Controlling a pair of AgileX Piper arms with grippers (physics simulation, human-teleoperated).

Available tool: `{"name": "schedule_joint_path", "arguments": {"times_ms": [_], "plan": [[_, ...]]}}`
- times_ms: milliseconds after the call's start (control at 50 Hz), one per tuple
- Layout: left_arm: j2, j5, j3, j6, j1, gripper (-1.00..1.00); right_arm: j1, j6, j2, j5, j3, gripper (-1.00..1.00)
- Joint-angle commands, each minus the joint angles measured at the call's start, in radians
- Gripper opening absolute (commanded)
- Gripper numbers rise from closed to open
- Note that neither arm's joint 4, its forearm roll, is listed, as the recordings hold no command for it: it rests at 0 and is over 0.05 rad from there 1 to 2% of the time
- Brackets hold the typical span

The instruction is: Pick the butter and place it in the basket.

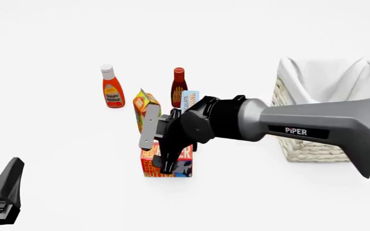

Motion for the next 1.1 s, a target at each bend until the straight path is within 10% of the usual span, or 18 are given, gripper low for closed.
{"name": "schedule_joint_path", "arguments": {"times_ms": [20,1100], "plan": [[0.0,0.0,0.0,0.0,0.0,1.0,0.004,0.004,0.013,0.001,-0.011,1.0],[0.0,0.0,0.0,0.0,0.0,1.0,0.012,0.015,0.051,0.001,-0.029,1.0]]}}
